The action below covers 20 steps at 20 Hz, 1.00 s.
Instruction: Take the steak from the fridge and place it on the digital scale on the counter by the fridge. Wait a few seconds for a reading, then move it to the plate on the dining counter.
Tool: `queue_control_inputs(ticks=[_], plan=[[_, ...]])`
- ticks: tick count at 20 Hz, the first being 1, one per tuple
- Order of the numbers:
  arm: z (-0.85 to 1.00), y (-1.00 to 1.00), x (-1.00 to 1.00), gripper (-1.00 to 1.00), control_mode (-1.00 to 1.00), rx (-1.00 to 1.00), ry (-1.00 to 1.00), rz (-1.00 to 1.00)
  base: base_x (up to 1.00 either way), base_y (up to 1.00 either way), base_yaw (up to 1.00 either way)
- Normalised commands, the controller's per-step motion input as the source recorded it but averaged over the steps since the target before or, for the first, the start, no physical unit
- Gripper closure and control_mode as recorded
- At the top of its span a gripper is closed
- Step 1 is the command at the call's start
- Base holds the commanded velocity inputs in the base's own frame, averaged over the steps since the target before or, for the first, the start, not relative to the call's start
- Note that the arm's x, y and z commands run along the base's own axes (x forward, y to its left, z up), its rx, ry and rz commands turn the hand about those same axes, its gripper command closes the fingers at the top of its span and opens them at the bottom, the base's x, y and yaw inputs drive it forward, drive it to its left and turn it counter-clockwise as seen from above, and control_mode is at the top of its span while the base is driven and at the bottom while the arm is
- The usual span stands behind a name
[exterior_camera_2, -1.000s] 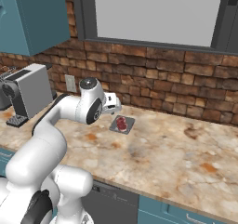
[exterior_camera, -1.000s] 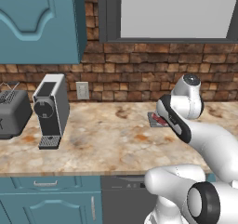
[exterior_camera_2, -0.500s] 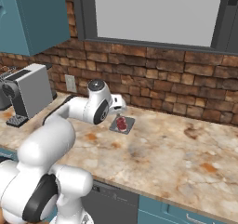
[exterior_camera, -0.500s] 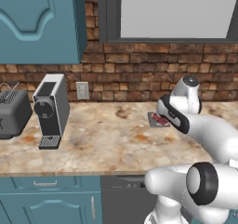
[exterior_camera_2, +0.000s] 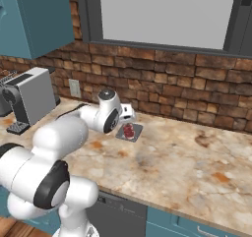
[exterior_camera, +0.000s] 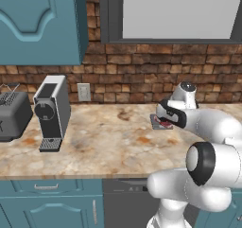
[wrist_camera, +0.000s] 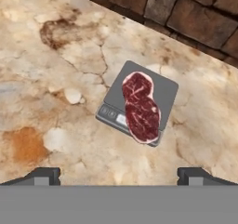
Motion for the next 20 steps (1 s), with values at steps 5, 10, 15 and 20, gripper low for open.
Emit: queue_control_inputs(ticks=[5, 10, 15, 20], plan=[[-0.28, -0.02, 0.36, -1.00, -1.00, 0.00, 0.00, 0.00, 0.00, 0.00, 0.00], [-0.23, -0.12, 0.40, -1.00, -1.00, 0.00, 0.00, 0.00, 0.00, 0.00, 0.00], [-0.26, -0.20, 0.45, -1.00, -1.00, 0.00, 0.01, 0.00, 0.00, 0.00, 0.00], [-0.30, -0.06, 0.28, -1.00, -1.00, 0.00, 0.02, 0.00, 0.00, 0.00, 0.00]])
